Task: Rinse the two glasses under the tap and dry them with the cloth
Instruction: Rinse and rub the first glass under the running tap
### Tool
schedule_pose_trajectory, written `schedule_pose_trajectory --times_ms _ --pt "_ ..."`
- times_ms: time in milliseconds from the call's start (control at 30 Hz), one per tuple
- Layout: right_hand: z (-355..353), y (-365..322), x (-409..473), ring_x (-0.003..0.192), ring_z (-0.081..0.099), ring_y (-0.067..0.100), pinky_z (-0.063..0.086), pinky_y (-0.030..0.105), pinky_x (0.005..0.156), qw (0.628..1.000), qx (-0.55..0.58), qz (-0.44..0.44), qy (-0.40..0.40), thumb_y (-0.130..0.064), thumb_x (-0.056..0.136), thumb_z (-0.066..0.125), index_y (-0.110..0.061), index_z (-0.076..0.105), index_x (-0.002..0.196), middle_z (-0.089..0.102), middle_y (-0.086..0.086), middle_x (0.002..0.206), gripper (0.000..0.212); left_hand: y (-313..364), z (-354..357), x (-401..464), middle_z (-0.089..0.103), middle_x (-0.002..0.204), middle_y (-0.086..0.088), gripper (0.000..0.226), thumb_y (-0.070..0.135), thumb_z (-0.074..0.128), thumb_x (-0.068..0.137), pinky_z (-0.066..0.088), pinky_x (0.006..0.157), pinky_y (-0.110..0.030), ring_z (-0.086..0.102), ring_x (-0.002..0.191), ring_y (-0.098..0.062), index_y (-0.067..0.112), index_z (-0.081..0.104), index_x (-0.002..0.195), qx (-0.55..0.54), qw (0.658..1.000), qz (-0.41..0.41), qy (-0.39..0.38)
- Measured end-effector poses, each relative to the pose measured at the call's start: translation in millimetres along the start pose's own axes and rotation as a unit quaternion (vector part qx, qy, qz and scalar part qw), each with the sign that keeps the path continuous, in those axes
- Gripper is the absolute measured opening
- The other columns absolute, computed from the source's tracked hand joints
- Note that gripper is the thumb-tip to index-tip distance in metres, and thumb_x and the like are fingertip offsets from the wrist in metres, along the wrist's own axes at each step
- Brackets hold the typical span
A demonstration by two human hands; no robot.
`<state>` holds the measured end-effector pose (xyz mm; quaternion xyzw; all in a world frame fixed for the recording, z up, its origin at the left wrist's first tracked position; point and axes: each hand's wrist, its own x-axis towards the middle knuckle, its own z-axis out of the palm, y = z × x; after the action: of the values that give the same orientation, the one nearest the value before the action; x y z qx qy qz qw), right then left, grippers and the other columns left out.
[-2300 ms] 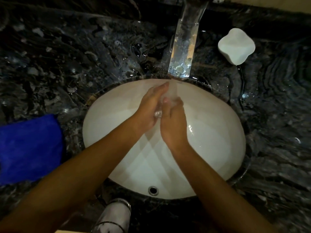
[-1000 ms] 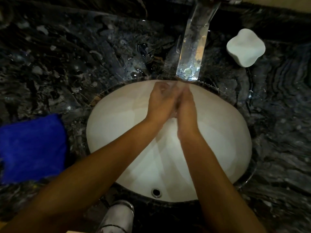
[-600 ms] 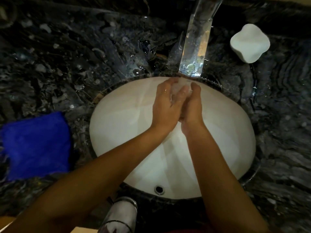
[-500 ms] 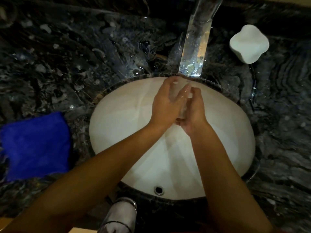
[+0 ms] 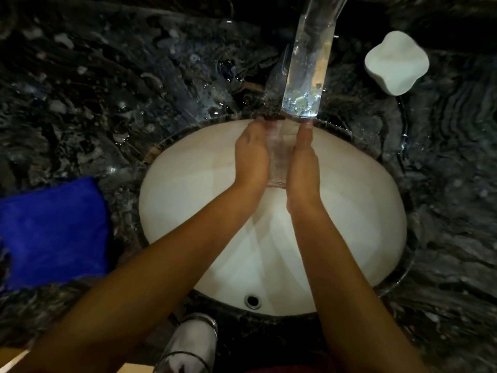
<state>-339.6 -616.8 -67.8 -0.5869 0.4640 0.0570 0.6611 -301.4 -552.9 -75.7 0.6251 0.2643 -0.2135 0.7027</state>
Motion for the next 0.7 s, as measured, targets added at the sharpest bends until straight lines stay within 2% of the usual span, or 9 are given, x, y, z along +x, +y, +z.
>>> schedule_pose_trajectory --times_ms 67,133,200,267,367,433,500,600,700 --pt "1 4 -3 0.085 0.073 0.001 0.054 0.026 0.073 0.998 -0.032 -0.036 0.044 -0.091 0.073 0.033 -0.035 0.069 0.101 0.076 -0.012 0.094 0.072 1 5 -6 0.077 0.110 -0.018 0.038 0.032 0.041 0.110 0.055 0.102 -0.054 0.073 0.106 -0.035 0.010 0.072 0.107 -0.014 0.999 -0.041 -0.009" --pt "1 10 -3 0.082 0.070 -0.003 0.052 0.024 0.073 0.993 -0.049 -0.070 0.087 -0.084 0.082 0.035 -0.037 0.067 0.104 0.074 -0.017 0.089 0.061 -2 10 -15 0.075 0.121 -0.013 0.045 0.046 0.038 0.110 0.052 0.107 -0.050 0.071 0.112 -0.027 0.014 0.068 0.122 0.005 0.997 -0.068 -0.030" --pt "2 12 1 0.085 0.065 -0.007 0.049 0.027 0.076 0.982 -0.090 -0.116 0.117 -0.070 0.095 0.038 -0.031 0.068 0.112 0.070 -0.019 0.090 0.052 -8 13 -23 0.070 0.130 -0.010 0.054 0.053 0.037 0.108 0.051 0.109 -0.047 0.068 0.120 -0.023 0.013 0.060 0.137 0.031 0.996 -0.061 -0.057" --pt "0 9 7 0.084 0.063 -0.010 0.048 0.029 0.078 0.980 -0.101 -0.126 0.115 -0.058 0.101 0.040 -0.032 0.068 0.105 0.070 -0.020 0.089 0.038 -8 15 -26 0.071 0.128 -0.010 0.053 0.051 0.037 0.109 0.053 0.107 -0.044 0.069 0.118 -0.021 0.012 0.060 0.136 0.026 0.996 -0.050 -0.063" --pt "-4 1 13 0.080 0.072 0.003 0.053 0.030 0.072 0.992 -0.081 -0.071 0.065 -0.059 0.098 0.040 -0.033 0.073 0.090 0.077 -0.011 0.084 0.043 3 10 -14 0.080 0.095 -0.005 0.053 0.052 0.038 0.109 0.061 0.084 -0.033 0.077 0.088 -0.016 0.013 0.074 0.106 -0.025 0.995 -0.089 -0.042" --pt "-9 -3 13 0.075 0.078 0.017 0.055 0.029 0.055 0.999 -0.042 -0.004 -0.007 -0.064 0.095 0.038 -0.029 0.078 0.093 0.081 -0.004 0.085 0.053 11 4 -4 0.079 0.087 -0.009 0.063 0.058 0.041 0.106 0.060 0.071 -0.029 0.077 0.077 -0.020 0.005 0.075 0.106 -0.088 0.981 -0.159 -0.062" --pt "-19 -6 12 0.066 0.077 0.023 0.053 0.030 0.047 0.995 -0.010 0.057 -0.083 -0.068 0.090 0.038 -0.024 0.078 0.102 0.081 0.001 0.085 0.061 13 -3 0 0.077 0.092 -0.014 0.064 0.060 0.047 0.102 0.061 0.072 -0.032 0.076 0.079 -0.026 0.002 0.073 0.114 -0.119 0.967 -0.196 -0.112" --pt "-31 -12 18 0.065 0.074 0.026 0.054 0.032 0.053 0.974 0.000 0.142 -0.175 -0.067 0.090 0.045 -0.019 0.075 0.102 0.078 0.005 0.083 0.058 6 -7 0 0.077 0.088 -0.013 0.056 0.056 0.052 0.101 0.062 0.073 -0.033 0.075 0.078 -0.026 0.008 0.080 0.097 -0.122 0.963 -0.189 -0.149" --pt "-24 -12 21 0.077 0.081 0.027 0.060 0.041 0.060 0.976 -0.029 0.146 -0.159 -0.075 0.096 0.036 -0.026 0.077 0.104 0.083 0.004 0.095 0.065 -2 -10 2 0.078 0.092 -0.017 0.055 0.054 0.053 0.100 0.062 0.073 -0.035 0.076 0.079 -0.030 0.005 0.077 0.103 -0.172 0.960 -0.194 -0.103"
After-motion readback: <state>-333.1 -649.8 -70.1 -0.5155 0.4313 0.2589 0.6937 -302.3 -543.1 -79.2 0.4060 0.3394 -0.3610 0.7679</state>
